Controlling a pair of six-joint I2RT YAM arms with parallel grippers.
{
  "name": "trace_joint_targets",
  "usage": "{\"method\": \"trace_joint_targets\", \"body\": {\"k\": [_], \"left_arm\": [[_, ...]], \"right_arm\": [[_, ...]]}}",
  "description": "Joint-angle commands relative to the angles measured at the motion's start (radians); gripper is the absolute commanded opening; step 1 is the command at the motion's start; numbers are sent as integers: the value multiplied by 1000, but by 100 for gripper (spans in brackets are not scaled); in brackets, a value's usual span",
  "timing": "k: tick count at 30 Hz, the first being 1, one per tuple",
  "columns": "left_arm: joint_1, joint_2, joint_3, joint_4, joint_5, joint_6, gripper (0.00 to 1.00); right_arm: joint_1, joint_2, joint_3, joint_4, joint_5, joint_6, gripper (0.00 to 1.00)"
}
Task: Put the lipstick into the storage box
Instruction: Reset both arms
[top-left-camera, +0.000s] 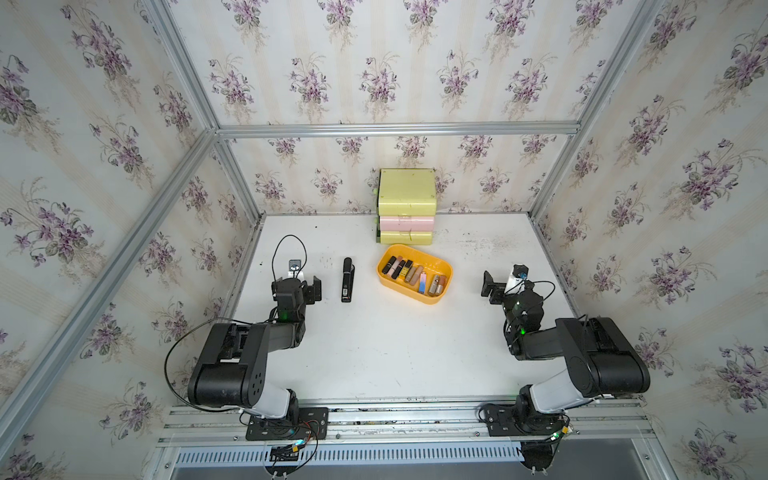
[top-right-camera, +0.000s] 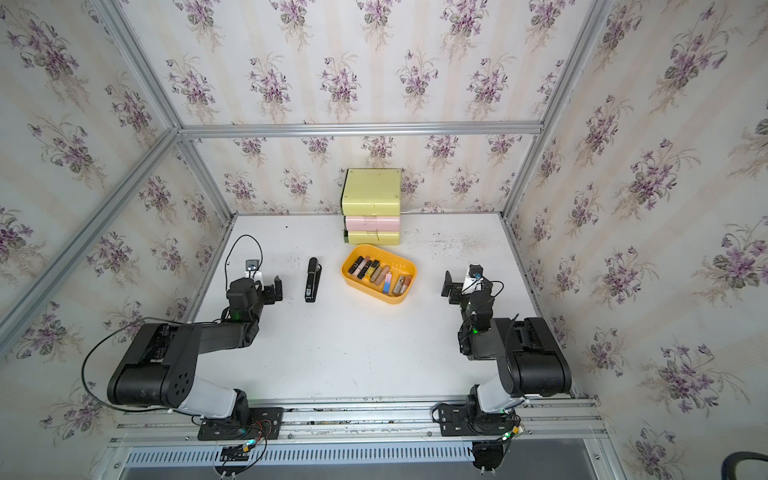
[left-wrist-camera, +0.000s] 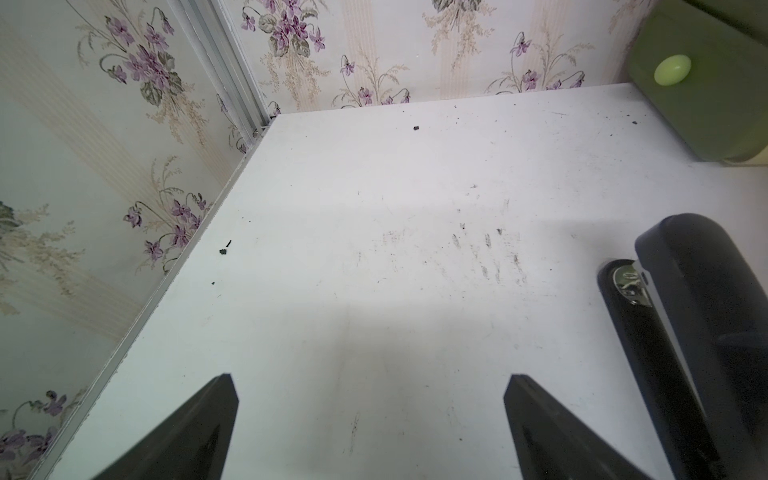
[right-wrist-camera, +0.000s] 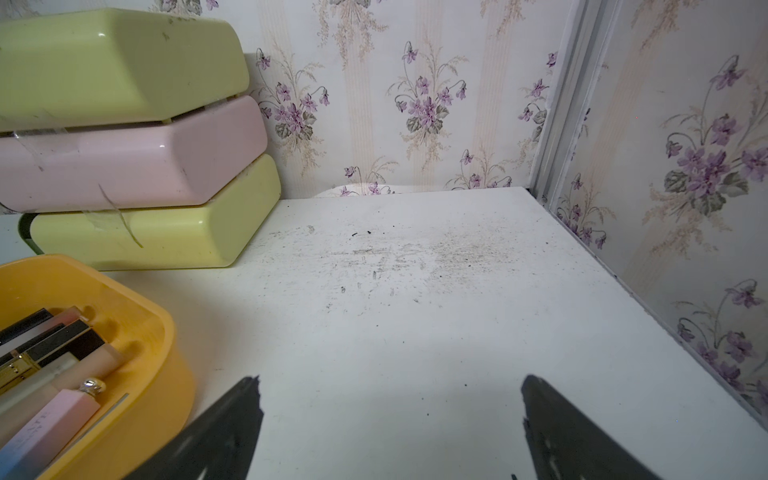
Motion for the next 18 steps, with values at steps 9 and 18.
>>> {"method": "trace_joint_targets", "body": {"k": [9,18], "left_arm": [[-1,-2,1,17,5,-7,100],[0,-1,1,17,6,-9,100]], "right_arm": [[1,-5,1,5,-20,0,100],[-1,0,5,-1,-20,0,100]]}}
